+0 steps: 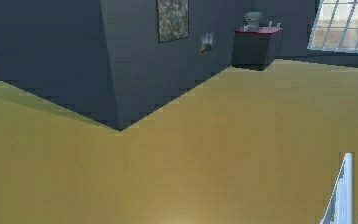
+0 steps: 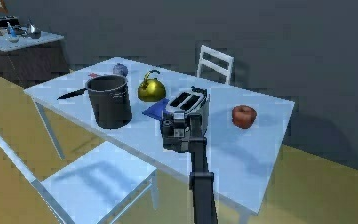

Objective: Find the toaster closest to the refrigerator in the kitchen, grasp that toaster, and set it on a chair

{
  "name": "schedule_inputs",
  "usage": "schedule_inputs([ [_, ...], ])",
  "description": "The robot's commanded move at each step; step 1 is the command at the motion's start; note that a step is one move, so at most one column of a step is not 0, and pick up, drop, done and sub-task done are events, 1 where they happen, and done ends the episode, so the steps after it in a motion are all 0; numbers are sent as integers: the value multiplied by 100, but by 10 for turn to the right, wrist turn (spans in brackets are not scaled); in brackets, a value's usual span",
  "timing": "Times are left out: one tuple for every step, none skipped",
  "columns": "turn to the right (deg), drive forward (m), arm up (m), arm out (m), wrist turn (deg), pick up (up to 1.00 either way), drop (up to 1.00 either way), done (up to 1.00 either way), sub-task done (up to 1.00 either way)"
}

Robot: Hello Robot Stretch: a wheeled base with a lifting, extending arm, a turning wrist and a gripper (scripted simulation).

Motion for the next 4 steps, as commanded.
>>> schedule_inputs([
  [0,0,0,0,0,100,0,0,0],
  [0,0,10,0,0,0,0,0,0],
  [0,0,12,0,0,0,0,0,0],
  [0,0,0,0,-450,0,0,0,0],
])
